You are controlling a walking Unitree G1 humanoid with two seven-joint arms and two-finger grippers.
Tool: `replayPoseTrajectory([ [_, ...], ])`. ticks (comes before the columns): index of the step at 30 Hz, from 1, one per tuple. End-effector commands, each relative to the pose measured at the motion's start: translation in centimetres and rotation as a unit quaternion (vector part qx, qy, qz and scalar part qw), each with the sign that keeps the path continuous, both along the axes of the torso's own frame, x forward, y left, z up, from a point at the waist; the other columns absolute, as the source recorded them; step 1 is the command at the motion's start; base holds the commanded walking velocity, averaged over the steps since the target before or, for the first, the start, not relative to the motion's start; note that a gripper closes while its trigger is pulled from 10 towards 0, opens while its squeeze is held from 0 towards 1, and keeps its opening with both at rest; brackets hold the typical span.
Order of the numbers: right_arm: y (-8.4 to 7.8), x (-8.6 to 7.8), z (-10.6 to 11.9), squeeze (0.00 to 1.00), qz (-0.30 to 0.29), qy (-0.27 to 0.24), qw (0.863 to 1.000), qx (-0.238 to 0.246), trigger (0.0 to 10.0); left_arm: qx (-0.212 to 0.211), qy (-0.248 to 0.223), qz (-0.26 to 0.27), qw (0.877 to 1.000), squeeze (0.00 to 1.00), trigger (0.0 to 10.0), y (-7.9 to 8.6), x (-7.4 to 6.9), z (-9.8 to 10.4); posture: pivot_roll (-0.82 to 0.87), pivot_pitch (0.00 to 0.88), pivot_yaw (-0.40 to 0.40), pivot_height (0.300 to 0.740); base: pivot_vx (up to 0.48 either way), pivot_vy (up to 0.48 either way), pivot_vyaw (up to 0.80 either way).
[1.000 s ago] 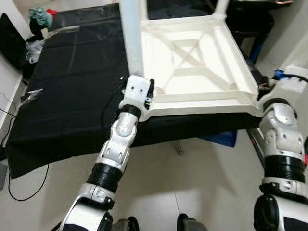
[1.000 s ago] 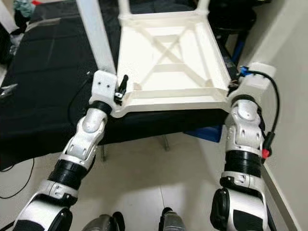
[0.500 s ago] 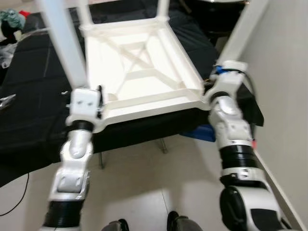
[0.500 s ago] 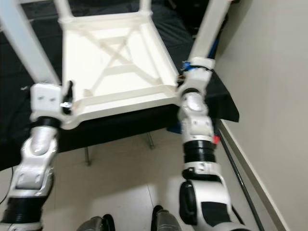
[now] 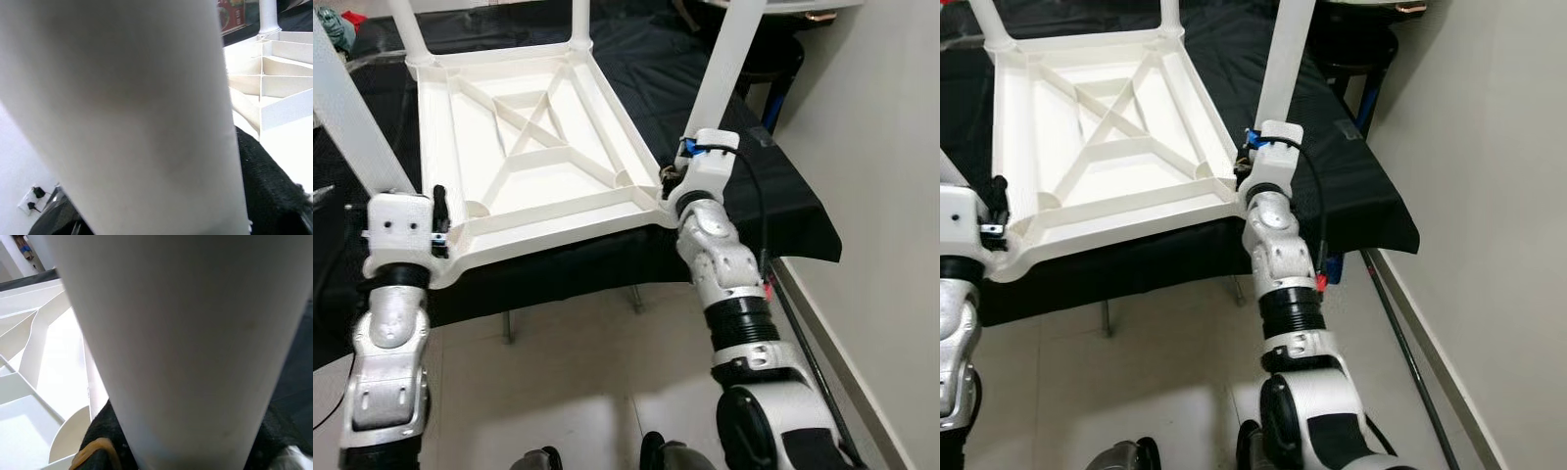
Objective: Building children table
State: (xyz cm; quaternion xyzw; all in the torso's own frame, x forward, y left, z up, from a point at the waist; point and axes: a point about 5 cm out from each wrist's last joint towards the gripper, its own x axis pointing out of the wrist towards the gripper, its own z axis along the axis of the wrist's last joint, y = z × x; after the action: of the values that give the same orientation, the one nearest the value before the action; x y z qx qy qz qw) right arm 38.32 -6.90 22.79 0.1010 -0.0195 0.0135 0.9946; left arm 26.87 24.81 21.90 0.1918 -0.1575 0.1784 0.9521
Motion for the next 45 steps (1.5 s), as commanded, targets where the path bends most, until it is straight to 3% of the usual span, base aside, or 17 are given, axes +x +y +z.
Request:
replayPoseTrajectory([
  [1,6.0,-1.8,3.0,0.00,0.106,-0.030,0.991,0.069,10.0,0.085,0.080,0.057,0.992,0.00,10.0,1.5,-0.3,-2.1,0.16,0.239,-0.063,0.740,0.000,0.000,0.00],
  [5,7.6,-2.7,3.6,0.00,0.135,-0.037,0.987,0.082,10.0,0.084,0.077,0.086,0.990,0.00,10.0,2.2,-0.8,-1.7,0.16,0.240,-0.068,0.740,0.000,0.000,0.00],
  [11,8.0,-3.0,3.5,0.00,0.145,-0.036,0.985,0.084,10.0,0.080,0.082,0.085,0.990,0.00,10.0,2.0,-0.8,-1.9,0.16,0.241,-0.067,0.740,0.000,0.000,0.00],
  [12,7.9,-3.0,3.6,0.53,0.144,-0.041,0.985,0.082,10.0,0.076,0.082,0.076,0.991,0.00,10.0,1.7,-0.7,-1.9,0.16,0.241,-0.067,0.740,0.000,0.000,0.00],
  [13,7.9,-3.0,3.6,0.53,0.144,-0.041,0.985,0.082,10.0,0.076,0.082,0.076,0.991,0.00,10.0,1.7,-0.7,-1.9,0.16,0.241,-0.067,0.740,0.000,0.000,0.00],
  [14,7.8,-3.0,3.6,1.00,0.141,-0.047,0.986,0.078,10.0,0.073,0.081,0.067,0.992,0.00,10.0,1.2,-0.6,-2.0,0.15,0.240,-0.060,0.740,0.000,0.000,0.00],
  [23,6.8,-2.8,3.3,1.00,0.134,-0.045,0.987,0.071,10.0,0.019,0.090,0.059,0.994,0.00,10.0,0.1,-0.3,-2.4,0.14,0.237,-0.054,0.740,0.000,0.000,0.00],
  [24,6.8,-2.9,3.2,0.00,0.138,-0.044,0.987,0.068,10.0,0.015,0.094,0.055,0.994,0.00,10.0,0.0,-0.3,-2.5,0.14,0.231,-0.053,0.740,0.000,0.000,0.00],
  [25,6.8,-2.9,3.2,0.00,0.138,-0.044,0.987,0.068,10.0,0.015,0.094,0.055,0.994,0.00,10.0,0.0,-0.3,-2.5,0.14,0.231,-0.053,0.740,0.000,0.000,0.00],
  [26,6.4,-2.9,2.9,0.00,0.139,-0.044,0.987,0.062,10.0,0.002,0.094,0.051,0.994,1.00,10.0,0.0,-0.3,-2.8,0.14,0.229,-0.052,0.740,0.000,0.000,0.00],
  [34,4.4,-3.1,1.7,0.00,0.134,-0.031,0.989,0.058,10.0,0.008,0.115,0.072,0.991,1.00,10.0,0.5,-0.6,-3.5,0.14,0.221,-0.050,0.740,0.000,0.000,0.00],
  [35,4.2,-3.3,1.4,0.00,0.139,-0.029,0.988,0.058,10.0,0.011,0.120,0.082,0.989,0.61,10.0,0.6,-0.7,-3.7,0.14,0.217,-0.048,0.740,0.000,0.000,0.00],
  [36,4.2,-3.3,1.4,0.00,0.139,-0.029,0.988,0.058,10.0,0.011,0.120,0.082,0.989,0.61,10.0,0.6,-0.7,-3.7,0.14,0.217,-0.048,0.740,0.000,0.000,0.00],
  [37,3.8,-3.6,0.8,0.00,0.158,-0.027,0.985,0.057,10.0,0.011,0.120,0.084,0.989,0.00,10.0,0.4,-1.0,-3.7,0.14,0.216,-0.051,0.740,0.000,0.000,0.00],
  [39,3.6,-3.7,0.6,0.00,0.168,-0.026,0.984,0.056,10.0,0.010,0.117,0.081,0.990,0.00,10.0,0.1,-1.1,-3.6,0.14,0.216,-0.051,0.740,0.000,0.000,0.00],
  [43,2.3,-3.9,-1.1,0.00,0.201,-0.011,0.978,0.047,10.0,0.006,0.093,0.064,0.994,0.00,10.0,-2.1,-2.3,-3.1,0.14,0.211,-0.051,0.740,0.000,0.000,0.00],
  [45,0.9,-3.6,-2.0,0.00,0.193,-0.002,0.980,0.038,10.0,0.000,0.086,0.071,0.994,0.00,10.0,-3.4,-3.3,-3.0,0.15,0.205,-0.053,0.740,0.000,0.000,0.00],
])
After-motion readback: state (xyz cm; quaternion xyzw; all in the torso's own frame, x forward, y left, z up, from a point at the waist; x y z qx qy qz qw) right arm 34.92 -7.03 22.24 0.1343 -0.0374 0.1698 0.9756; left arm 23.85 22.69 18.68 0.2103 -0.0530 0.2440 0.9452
